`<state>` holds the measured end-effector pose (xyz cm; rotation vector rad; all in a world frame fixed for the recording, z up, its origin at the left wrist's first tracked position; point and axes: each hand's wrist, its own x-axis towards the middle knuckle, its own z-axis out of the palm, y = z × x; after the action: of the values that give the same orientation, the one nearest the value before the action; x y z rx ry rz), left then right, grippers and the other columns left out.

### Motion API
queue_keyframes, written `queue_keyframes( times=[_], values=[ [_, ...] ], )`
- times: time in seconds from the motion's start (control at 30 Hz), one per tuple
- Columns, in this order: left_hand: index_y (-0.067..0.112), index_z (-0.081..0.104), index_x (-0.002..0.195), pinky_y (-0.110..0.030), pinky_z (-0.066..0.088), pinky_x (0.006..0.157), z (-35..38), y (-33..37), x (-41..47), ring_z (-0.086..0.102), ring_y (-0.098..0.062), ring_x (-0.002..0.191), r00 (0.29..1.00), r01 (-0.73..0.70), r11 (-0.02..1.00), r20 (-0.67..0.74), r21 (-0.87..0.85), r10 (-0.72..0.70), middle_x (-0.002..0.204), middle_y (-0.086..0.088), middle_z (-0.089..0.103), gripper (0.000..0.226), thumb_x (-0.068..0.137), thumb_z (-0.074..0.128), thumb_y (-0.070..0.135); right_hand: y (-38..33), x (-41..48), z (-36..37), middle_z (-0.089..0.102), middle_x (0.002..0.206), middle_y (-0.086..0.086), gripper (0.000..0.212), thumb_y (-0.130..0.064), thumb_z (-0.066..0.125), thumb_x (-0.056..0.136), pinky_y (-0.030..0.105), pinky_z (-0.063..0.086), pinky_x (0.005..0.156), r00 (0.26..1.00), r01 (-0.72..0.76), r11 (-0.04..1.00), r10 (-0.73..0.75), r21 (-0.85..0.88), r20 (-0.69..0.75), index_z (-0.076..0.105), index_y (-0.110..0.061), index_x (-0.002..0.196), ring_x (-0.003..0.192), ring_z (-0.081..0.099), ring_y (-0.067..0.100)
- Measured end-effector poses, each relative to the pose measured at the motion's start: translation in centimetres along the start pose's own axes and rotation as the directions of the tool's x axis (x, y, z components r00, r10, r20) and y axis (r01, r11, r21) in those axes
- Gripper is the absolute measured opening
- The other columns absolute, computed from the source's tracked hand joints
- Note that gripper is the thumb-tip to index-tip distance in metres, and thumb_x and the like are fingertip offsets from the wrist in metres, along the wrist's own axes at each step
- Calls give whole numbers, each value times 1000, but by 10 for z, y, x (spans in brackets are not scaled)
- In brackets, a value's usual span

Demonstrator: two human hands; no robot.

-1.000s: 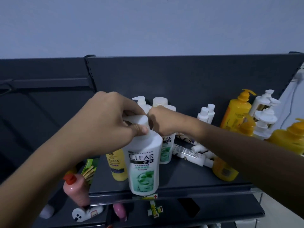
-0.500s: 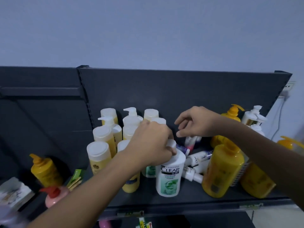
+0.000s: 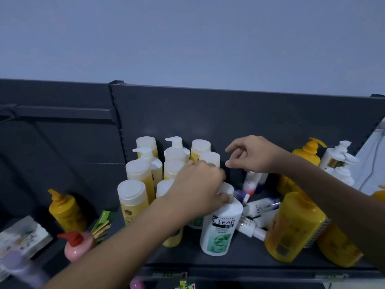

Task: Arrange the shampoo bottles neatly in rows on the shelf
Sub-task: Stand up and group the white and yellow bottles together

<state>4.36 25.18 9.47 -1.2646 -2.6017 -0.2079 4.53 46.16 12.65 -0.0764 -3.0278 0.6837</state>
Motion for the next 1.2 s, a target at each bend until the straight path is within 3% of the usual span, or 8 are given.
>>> queue_keyframes(
  times=[0.1, 0.2, 0.3, 0.43, 0.63, 0.77, 0.9, 1.2],
  values=[
    [33, 71, 115, -34, 54, 82, -35, -44, 1, 66, -12, 98, 985, 132, 979, -91, -158, -148, 102, 12, 73, 34, 91, 61, 56, -6, 19, 8, 74, 99, -12, 42, -39, 78, 87, 15, 50, 75, 1000, -10, 1000, 11, 9, -23, 68, -22, 123, 89, 67, -2],
    [29, 73, 107, -38, 59, 81, -61, -108, 7, 69, -10, 92, 945, 257, 951, -160, -174, -285, 96, 13, 73, 23, 92, 68, 46, -14, 42, 17, 69, 117, -6, 52, -39, 79, 87, 22, 51, 86, 999, 12, 999, -13, -50, -30, 65, -19, 132, 98, 63, 3],
    [28, 73, 111, -39, 58, 84, -57, -162, 18, 66, -12, 96, 944, 328, 937, 14, -115, -329, 103, 11, 71, 33, 88, 71, 52, -19, 61, 26, 67, 122, -4, 59, -35, 83, 83, 21, 48, 86, 998, 28, 994, -22, -105, 53, 63, -17, 135, 100, 61, 7],
    [32, 72, 114, -37, 58, 83, -32, -191, 23, 65, -13, 93, 930, 309, 950, 221, -38, -294, 110, 9, 69, 40, 81, 76, 54, -21, 75, 36, 66, 127, -1, 62, -31, 86, 78, 24, 50, 89, 989, 33, 983, -6, -183, 147, 64, -16, 134, 113, 61, 15],
    [24, 73, 113, -38, 59, 79, -10, -202, 25, 66, -20, 90, 931, 329, 943, 180, -43, -316, 104, 1, 70, 40, 79, 83, 42, -23, 84, 39, 70, 117, -2, 57, -34, 88, 74, 30, 56, 90, 993, -4, 980, 27, -200, 117, 71, -13, 125, 108, 65, 15],
    [21, 75, 107, -38, 60, 76, -7, -207, 24, 65, -22, 87, 930, 341, 938, 167, -57, -328, 100, -1, 69, 28, 83, 80, 35, -26, 82, 20, 70, 92, -16, 43, -39, 91, 68, 22, 52, 71, 990, -25, 973, 56, -228, 132, 77, -16, 102, 91, 66, 7],
    [19, 74, 114, -37, 58, 82, -11, -219, 17, 67, -25, 100, 929, 362, 927, 124, -99, -349, 112, -2, 71, 30, 85, 77, 28, -53, 72, -18, 76, 91, -18, 38, -40, 91, 67, 33, 61, 81, 994, 15, 959, 17, -284, 112, 81, -28, 101, 88, 70, 4],
    [24, 75, 110, -44, 57, 90, -74, -246, -2, 65, -29, 107, 929, 368, 927, -14, -68, -370, 110, -2, 73, 27, 85, 67, 25, -141, 66, -105, 79, 87, -17, 25, -33, 89, 75, 32, 61, 83, 989, 144, 946, -132, -291, 60, 80, -29, 98, 84, 77, 9]
  ],
)
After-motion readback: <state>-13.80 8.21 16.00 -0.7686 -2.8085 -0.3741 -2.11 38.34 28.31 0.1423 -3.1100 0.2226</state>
